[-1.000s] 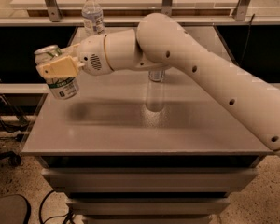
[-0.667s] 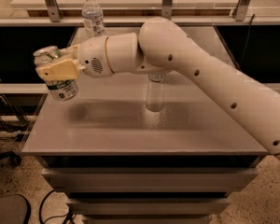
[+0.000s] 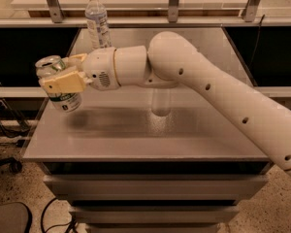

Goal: Place 7up can upright

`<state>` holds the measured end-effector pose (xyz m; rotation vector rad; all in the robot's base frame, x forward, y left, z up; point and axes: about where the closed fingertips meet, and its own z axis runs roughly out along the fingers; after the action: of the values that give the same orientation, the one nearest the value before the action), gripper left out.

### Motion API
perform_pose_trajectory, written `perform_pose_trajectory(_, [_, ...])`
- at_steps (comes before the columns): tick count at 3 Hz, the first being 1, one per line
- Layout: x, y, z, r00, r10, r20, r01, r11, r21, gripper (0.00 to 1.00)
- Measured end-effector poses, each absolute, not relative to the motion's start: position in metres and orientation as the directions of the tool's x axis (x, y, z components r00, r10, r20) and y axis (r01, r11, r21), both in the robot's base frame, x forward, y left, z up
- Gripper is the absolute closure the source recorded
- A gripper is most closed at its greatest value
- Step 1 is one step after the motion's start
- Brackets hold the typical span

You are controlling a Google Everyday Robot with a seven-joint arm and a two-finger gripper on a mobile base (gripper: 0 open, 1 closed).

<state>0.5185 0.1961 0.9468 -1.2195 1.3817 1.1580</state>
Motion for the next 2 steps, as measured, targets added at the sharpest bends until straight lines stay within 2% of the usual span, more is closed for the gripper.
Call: perform_pose_trajectory(2, [0.5081,0.1957,0.9387,-0.045,-0.046,-0.998,-0.999,0.013,0.044,1.00])
